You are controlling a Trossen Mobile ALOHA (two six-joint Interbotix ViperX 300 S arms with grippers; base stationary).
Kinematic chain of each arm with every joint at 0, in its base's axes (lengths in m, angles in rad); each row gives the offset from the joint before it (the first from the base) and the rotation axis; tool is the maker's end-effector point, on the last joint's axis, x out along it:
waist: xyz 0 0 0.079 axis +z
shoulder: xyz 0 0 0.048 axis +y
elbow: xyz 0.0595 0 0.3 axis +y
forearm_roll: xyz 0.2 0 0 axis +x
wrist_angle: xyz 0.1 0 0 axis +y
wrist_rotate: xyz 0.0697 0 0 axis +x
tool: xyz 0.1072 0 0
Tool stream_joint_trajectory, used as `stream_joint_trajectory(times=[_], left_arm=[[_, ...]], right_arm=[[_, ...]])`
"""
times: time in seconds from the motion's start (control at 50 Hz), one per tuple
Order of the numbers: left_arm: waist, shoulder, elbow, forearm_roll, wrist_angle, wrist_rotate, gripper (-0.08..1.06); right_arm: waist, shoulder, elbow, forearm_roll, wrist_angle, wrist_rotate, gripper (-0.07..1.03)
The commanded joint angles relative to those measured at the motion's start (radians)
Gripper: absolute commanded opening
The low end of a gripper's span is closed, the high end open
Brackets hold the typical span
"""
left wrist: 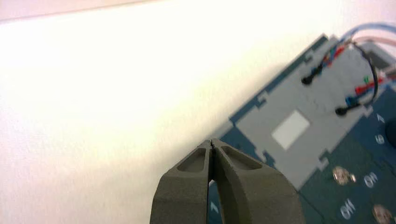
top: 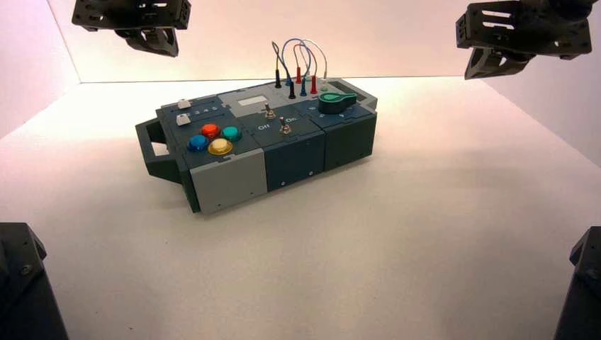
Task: Move the box to the left.
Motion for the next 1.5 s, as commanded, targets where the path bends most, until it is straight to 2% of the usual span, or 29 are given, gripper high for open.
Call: stream_joint_trajectory(times=[0.02, 0.28, 0.46, 0.6, 0.88, 1.02, 1.26, 1.5], left_arm=[[-0.003, -0.06, -0.011, 0.0, 0.054, -0.002, -0.03], [-0.003, -0.091, 0.023, -0.008, 0.14, -0.031, -0.03], [-0.003, -0.1, 0.055, -0.009, 0.198, -0.048, -0.03], [-0.003, -0.104, 0.094, -0.011, 0.207, -0.071, -0.03], [-0.003, -0.172, 0.147, -0.011, 0.252, -0.077, -0.03], [-0.003, -0.21, 0.166, -0.011, 0.282, -0.097, -0.03], [-0.003, -0.187, 0.175, -0.011, 0.293, -0.107, -0.03], [-0.003, -0.135, 0.175, -0.011, 0.301, -0.107, -0.03]], right_arm=[[0.002, 0.021, -0.044, -0.003, -0.011, -0.002, -0.02], [0.003, 0.143, -0.13, -0.008, 0.005, -0.006, -0.02], [0.003, 0.184, -0.181, -0.011, 0.005, -0.006, -0.02], [0.003, 0.229, -0.23, -0.014, 0.017, -0.009, -0.02], [0.003, 0.314, -0.313, -0.031, 0.029, -0.012, -0.02], [0.003, 0.37, -0.376, -0.038, 0.029, -0.012, -0.02], [0.003, 0.454, -0.454, -0.04, 0.061, -0.014, -0.02], [0.006, 0.491, -0.497, -0.04, 0.086, -0.014, -0.02]])
